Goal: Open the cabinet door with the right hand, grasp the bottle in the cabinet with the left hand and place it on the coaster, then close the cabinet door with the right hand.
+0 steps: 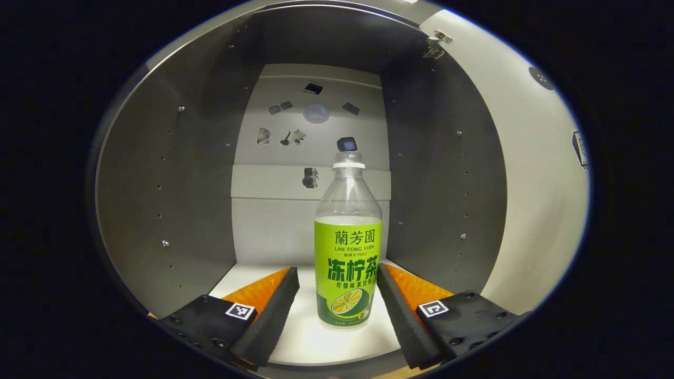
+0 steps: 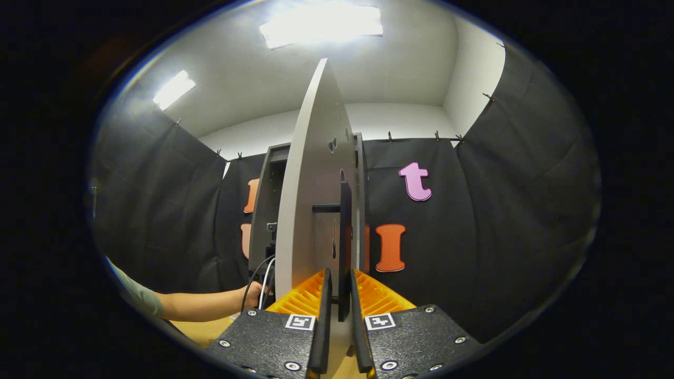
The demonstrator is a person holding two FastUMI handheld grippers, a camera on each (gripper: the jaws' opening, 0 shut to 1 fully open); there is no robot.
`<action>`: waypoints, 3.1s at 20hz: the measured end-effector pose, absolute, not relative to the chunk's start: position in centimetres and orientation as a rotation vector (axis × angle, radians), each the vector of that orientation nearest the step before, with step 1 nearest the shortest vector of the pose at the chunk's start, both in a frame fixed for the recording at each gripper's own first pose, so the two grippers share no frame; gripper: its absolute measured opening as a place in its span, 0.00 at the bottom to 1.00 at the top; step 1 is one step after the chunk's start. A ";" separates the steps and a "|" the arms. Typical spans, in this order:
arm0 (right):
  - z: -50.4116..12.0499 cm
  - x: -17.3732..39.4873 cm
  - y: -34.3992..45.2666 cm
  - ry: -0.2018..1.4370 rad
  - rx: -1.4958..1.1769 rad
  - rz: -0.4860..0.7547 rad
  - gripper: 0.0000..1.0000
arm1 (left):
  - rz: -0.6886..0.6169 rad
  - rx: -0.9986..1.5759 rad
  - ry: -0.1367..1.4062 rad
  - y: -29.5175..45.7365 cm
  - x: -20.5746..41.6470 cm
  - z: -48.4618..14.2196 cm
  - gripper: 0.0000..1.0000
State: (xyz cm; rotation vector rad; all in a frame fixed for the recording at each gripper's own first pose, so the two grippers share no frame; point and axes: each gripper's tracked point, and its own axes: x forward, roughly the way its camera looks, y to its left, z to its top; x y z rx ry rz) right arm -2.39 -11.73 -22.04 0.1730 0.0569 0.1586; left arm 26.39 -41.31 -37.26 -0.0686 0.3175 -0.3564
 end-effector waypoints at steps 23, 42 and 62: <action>-22.9 -4.3 -11.2 0.148 0.118 0.082 0.23 | -0.362 -0.031 0.347 -41.5 27.6 -37.3 0.78; -19.9 -8.7 -8.3 0.164 0.071 0.032 0.68 | -0.334 -0.009 0.270 -41.3 27.9 -37.2 0.78; -22.1 -10.3 -7.8 0.156 0.087 0.043 0.70 | -0.296 0.010 0.358 -39.7 26.3 -41.2 0.80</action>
